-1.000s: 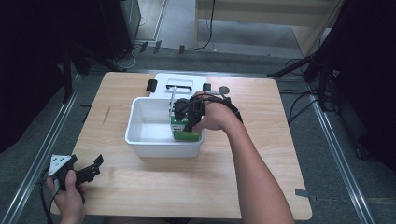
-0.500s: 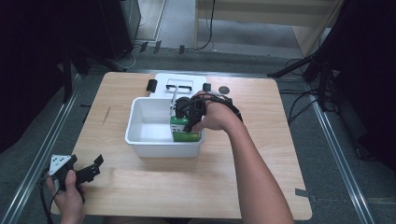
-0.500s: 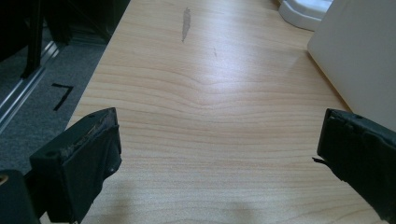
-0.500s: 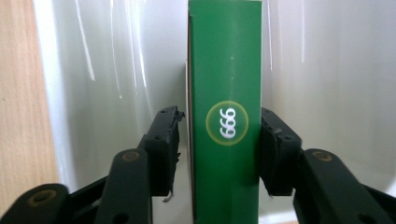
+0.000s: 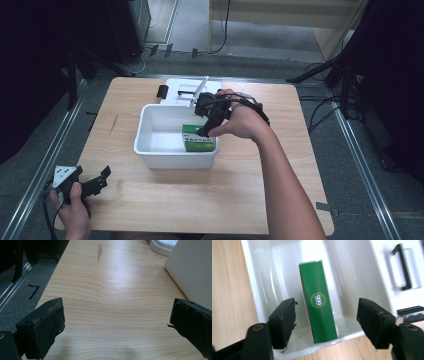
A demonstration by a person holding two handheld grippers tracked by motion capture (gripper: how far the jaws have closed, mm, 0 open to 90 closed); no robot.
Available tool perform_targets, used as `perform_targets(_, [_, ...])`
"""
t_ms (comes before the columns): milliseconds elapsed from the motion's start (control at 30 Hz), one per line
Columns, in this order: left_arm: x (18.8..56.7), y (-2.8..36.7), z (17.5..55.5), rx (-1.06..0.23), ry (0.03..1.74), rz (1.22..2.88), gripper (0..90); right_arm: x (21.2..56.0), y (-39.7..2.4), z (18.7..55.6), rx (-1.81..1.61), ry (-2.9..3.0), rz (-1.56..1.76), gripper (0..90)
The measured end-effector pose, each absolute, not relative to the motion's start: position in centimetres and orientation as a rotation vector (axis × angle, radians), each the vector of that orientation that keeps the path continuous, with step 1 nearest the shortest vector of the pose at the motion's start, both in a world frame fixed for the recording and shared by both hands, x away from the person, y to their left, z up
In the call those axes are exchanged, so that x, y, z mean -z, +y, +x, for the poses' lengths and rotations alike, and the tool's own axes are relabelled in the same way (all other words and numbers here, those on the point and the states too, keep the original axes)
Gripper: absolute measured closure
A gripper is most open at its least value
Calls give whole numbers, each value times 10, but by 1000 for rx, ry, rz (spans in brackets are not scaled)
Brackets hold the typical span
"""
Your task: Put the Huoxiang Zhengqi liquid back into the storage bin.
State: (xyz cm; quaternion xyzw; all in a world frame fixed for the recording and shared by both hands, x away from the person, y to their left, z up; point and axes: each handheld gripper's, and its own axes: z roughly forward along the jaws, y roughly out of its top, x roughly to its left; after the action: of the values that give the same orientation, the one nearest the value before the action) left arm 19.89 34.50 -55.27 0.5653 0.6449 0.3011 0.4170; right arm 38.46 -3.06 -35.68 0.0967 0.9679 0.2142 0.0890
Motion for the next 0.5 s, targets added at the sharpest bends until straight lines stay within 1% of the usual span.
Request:
perform_targets(167, [553, 345, 199, -754, 1619, 1421, 6, 340, -41, 381, -763, 2810, 361, 259])
perform_targets(333, [553, 345, 199, -753, 1619, 1421, 6, 328, -63, 381, -939, 2702, 536, 238])
perform_targets(500, [553, 345, 199, -754, 1619, 1421, 6, 326, -83, 384, -1052, 2635, 666, 230])
